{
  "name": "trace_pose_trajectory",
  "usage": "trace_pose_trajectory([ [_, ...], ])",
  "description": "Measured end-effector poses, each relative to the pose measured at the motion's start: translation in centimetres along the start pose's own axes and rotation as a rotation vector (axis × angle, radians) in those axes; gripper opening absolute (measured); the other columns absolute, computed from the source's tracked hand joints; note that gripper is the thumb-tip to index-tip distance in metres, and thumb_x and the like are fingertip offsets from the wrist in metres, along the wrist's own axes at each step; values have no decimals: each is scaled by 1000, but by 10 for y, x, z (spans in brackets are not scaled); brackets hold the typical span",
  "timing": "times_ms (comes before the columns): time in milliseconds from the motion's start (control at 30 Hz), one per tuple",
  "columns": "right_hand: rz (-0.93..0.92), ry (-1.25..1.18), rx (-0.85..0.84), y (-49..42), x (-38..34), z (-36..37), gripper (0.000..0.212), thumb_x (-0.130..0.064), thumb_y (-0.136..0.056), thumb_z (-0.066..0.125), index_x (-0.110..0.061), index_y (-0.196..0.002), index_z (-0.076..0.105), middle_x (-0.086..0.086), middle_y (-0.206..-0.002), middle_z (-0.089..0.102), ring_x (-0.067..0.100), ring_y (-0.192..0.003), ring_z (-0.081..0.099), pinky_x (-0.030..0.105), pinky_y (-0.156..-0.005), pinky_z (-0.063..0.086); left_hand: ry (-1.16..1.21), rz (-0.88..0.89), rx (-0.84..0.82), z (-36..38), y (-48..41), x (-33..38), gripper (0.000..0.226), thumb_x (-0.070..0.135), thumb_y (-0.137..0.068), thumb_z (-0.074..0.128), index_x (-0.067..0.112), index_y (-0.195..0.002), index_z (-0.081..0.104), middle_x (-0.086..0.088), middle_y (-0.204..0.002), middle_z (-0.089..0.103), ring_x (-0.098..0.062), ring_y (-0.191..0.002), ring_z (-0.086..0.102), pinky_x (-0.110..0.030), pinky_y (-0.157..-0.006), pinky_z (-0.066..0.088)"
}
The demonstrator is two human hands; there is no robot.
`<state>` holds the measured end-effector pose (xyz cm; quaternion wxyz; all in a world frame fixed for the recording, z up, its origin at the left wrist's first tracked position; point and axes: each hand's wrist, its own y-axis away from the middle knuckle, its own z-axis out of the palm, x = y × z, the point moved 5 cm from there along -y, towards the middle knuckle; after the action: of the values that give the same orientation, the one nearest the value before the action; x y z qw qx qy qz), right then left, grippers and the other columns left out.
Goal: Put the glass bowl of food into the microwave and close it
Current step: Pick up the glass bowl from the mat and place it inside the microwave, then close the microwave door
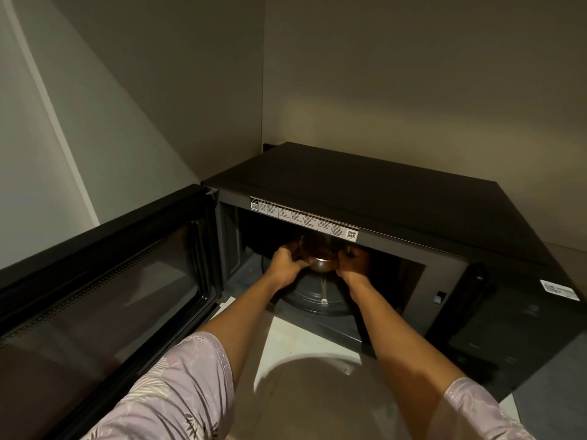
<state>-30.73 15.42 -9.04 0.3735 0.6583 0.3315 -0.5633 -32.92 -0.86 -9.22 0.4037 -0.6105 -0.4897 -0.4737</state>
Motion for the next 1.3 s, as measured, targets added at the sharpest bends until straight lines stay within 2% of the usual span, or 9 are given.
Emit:
trace_pose_trajectory([
  [200,-25,61,-44,14,-8,-9,43,-19,-102,45,-6,-143,45,18,-148,47,36,-136,44,45,-115,34,-84,-6,0,-10,24,5,66,23,-87,70,11,-144,41,-13,-144,52,-28,-134,47,-46,-114,37],
  [367,-138,241,105,63,-17,-25,42,-21,-97,52,-16,-138,50,19,-124,63,35,-104,62,41,-88,49,-242,-50,-41,-37,73,18,78,37,-90,64,13,-152,23,-11,-156,35,-28,-144,32,-32,-114,28],
  [467,-259,221,82,104,-19,-12,41,-16,-93,58,-12,-134,55,15,-126,56,27,-109,59,31,-92,45,-378,-48,-85,-55,104,32,78,38,-91,63,14,-153,22,-11,-158,31,-27,-145,30,-35,-115,28],
  [600,-569,243,-131,175,-29,30,39,-22,-95,53,-24,-134,54,-2,-140,45,8,-126,45,21,-101,36,-475,73,-51,-80,153,68,73,36,-94,58,15,-153,21,-9,-162,22,-22,-149,22,-36,-121,22],
  [700,-669,242,-293,212,-49,60,45,-29,-96,44,-32,-141,47,-11,-146,41,-3,-132,36,16,-106,29,-535,209,86,-105,189,98,61,31,-98,50,20,-152,24,-5,-162,23,-23,-151,14,-44,-124,14],
  [867,-823,298,-482,265,-100,109,52,-18,-98,46,-31,-147,38,-10,-155,37,8,-147,25,29,-119,23,-794,336,367,-163,252,144,58,37,-99,44,19,-151,28,-8,-161,26,-30,-151,8,-44,-121,5],
  [1000,-968,433,-608,300,-128,141,52,-28,-100,46,-30,-150,34,-11,-159,31,9,-151,16,25,-117,16,-1112,84,450,-203,292,153,70,53,-98,33,15,-154,14,-16,-163,10,-37,-151,1,-53,-120,1],
  [1133,-1009,548,-669,317,-137,161,51,-34,-103,40,-29,-153,31,-11,-161,28,10,-153,10,37,-125,11,-1206,-363,260,-239,326,139,95,70,-90,28,11,-153,-11,-22,-162,-7,-43,-149,-4,-57,-120,1],
  [1300,-971,577,-697,321,-134,166,44,-36,-105,33,-29,-148,40,-10,-158,35,14,-153,8,44,-126,9,-1054,-344,29,-256,346,151,104,74,-84,37,11,-153,-7,-12,-165,4,-34,-149,15,-44,-120,21],
])
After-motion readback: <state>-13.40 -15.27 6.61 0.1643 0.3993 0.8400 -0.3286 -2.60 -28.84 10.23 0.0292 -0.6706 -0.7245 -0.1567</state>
